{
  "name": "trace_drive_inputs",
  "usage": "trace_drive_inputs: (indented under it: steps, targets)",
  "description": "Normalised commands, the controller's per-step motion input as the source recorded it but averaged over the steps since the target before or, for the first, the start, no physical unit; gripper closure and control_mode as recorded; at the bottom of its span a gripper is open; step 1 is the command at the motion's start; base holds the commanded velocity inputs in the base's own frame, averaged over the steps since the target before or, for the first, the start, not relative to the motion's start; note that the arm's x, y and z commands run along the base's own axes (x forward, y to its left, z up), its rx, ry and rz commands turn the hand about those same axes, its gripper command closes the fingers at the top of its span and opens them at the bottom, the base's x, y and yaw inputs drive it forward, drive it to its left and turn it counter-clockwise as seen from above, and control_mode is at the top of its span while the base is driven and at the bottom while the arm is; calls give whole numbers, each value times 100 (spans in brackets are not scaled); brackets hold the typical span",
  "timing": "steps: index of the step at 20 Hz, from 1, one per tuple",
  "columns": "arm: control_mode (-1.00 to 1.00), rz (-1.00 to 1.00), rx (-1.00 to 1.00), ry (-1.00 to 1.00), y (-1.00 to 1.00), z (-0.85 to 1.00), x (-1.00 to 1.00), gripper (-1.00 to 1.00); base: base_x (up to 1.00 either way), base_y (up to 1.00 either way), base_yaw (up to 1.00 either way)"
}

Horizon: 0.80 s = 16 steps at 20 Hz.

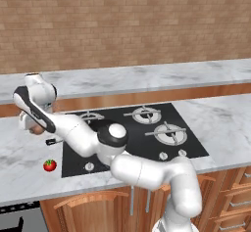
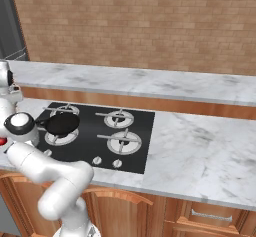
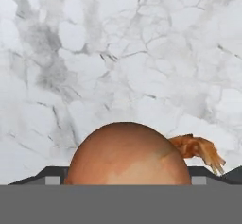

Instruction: Place the pan on the front left burner on the stove. Then place the tomato and the onion in the pan and turn on the front left burner.

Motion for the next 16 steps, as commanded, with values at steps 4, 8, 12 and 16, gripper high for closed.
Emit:
trace_drive_inputs:
  steps: [4,8,12,16]
  targets:
    - [-100,-28,-12,0,-94,4,-25,100,0,0,0]
    - [-100,-39,-9,0,-100,1,-9,100,0,0,0]
    - [-100,-41,-4,-3,-90,2,-33,100,0,0,0]
    - [-100,-41,-3,-8,-72,8,-55,100,0,0,0]
